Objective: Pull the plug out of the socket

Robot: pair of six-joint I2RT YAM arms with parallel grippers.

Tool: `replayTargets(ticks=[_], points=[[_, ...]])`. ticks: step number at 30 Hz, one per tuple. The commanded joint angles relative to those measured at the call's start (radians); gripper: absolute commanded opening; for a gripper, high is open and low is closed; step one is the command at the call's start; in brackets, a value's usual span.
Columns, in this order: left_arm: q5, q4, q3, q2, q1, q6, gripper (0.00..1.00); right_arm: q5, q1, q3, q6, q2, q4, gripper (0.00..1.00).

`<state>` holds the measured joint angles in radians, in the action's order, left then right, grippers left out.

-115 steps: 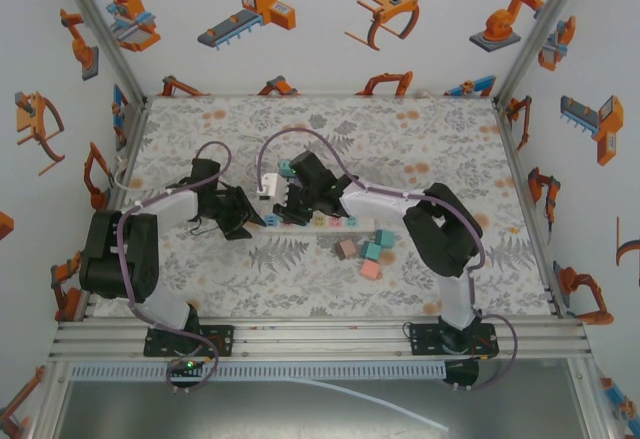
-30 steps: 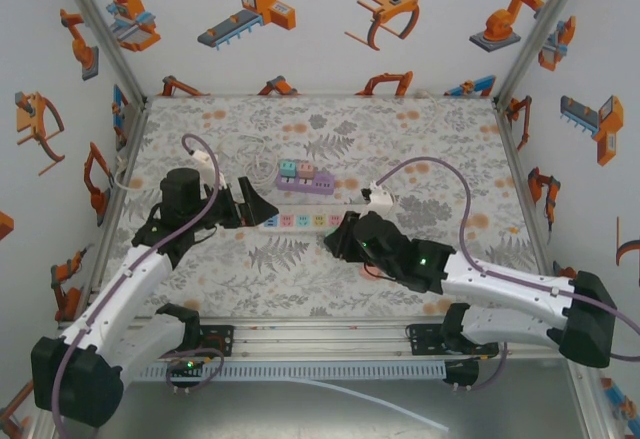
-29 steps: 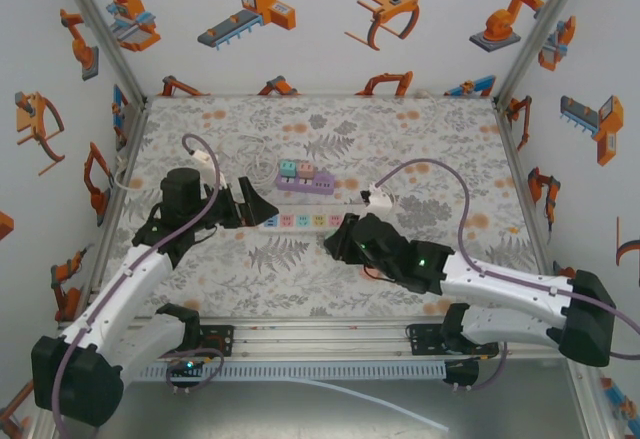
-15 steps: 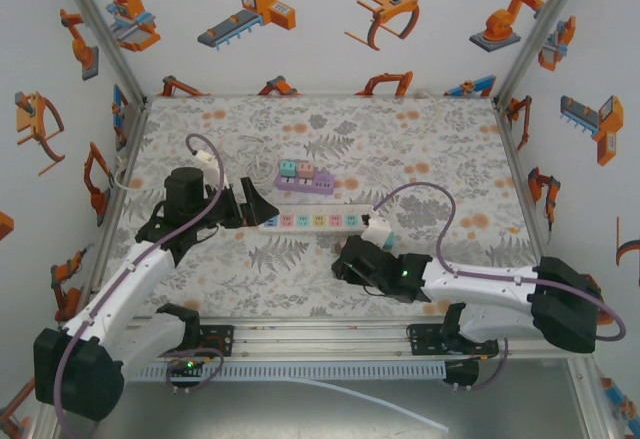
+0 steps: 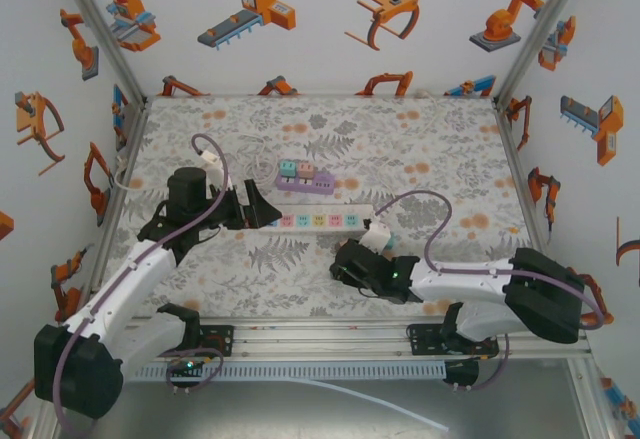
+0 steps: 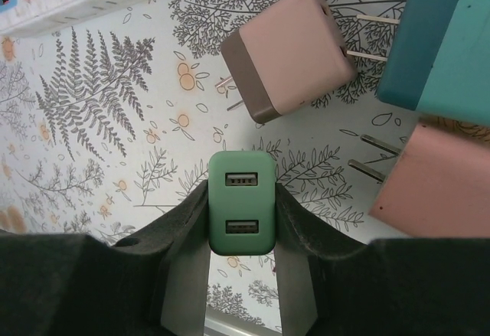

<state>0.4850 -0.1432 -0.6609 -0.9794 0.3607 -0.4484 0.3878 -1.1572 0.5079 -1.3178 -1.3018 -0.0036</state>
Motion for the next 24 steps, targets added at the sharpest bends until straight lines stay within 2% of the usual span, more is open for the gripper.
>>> replayTargets(ticks=[1,10,17,24], points=[[0.032,0.027,0.003,0.021,0.005,0.030,0.97,0.046,-0.006,-0.014,-0.050,-0.014,0.010,0.22],[0.000,0.014,0.000,0.024,0.009,0.030,0.97,0.056,-0.006,0.004,-0.078,-0.003,-0.066,0.44],[-0.009,0.012,0.001,0.024,0.010,0.030,0.97,0.066,-0.006,0.026,-0.077,0.017,-0.127,0.50],[-0.071,-0.013,0.003,0.042,0.011,0.027,0.97,0.103,-0.006,0.052,-0.052,0.059,-0.193,0.54]])
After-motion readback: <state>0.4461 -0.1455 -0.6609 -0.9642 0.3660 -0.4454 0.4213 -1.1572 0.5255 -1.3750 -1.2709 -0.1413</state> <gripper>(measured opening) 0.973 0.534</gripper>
